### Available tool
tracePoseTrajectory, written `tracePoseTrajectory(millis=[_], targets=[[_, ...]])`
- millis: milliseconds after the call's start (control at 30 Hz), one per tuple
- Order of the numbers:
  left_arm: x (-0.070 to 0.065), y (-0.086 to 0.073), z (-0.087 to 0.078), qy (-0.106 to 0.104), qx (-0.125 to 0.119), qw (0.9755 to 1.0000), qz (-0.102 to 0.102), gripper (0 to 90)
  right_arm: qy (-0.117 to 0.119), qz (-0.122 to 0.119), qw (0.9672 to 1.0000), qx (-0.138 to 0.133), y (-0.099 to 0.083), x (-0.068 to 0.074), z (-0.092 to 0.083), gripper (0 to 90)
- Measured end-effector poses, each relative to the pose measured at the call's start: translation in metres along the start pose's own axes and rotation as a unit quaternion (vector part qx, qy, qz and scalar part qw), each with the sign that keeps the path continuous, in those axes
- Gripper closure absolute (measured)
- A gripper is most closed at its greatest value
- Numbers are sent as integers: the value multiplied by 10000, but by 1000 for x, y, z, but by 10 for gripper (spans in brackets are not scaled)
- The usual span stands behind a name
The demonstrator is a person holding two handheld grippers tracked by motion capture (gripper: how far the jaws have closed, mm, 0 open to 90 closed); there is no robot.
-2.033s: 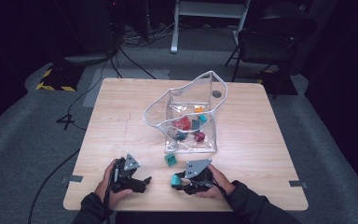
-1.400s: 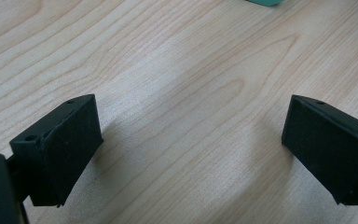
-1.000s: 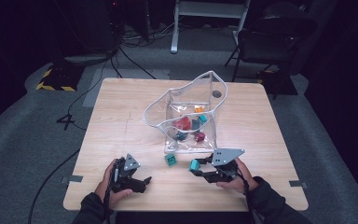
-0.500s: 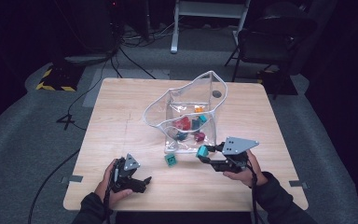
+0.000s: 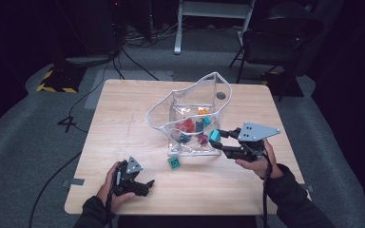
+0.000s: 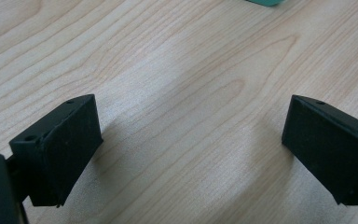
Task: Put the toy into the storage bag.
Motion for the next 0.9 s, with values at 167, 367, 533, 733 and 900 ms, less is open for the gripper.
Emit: tracePoseTrajectory(millis=[167, 367, 533, 733, 900], targets=[[0, 0, 0, 2, -1, 10000, -2, 48, -160, -17, 9998, -81, 12, -10, -5, 595], [0, 0, 0, 1, -3, 10000, -1, 48, -350, -6, 9993, -93, 26, -23, -8, 595], [0, 0, 0, 1, 0, 10000, 0, 48, -493, -6, 9987, -81, 34, -34, -7, 594], [0, 0, 0, 0, -2, 10000, -2, 48, -546, 70, 9984, -103, 40, -46, -1, 595], [0, 0, 0, 7, -2, 10000, -4, 48, -646, 64, 9979, -17, 44, -57, 5, 594]])
Point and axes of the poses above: each handheld gripper's, and its own axes: z roughly forward along the jaws, y roughly out of its top, x roughly to its left, the point moved 3 cm from there along z, roughly forward along the jaws, and after that the axes turned 14 degrees about -z, right-handed, at the moved point
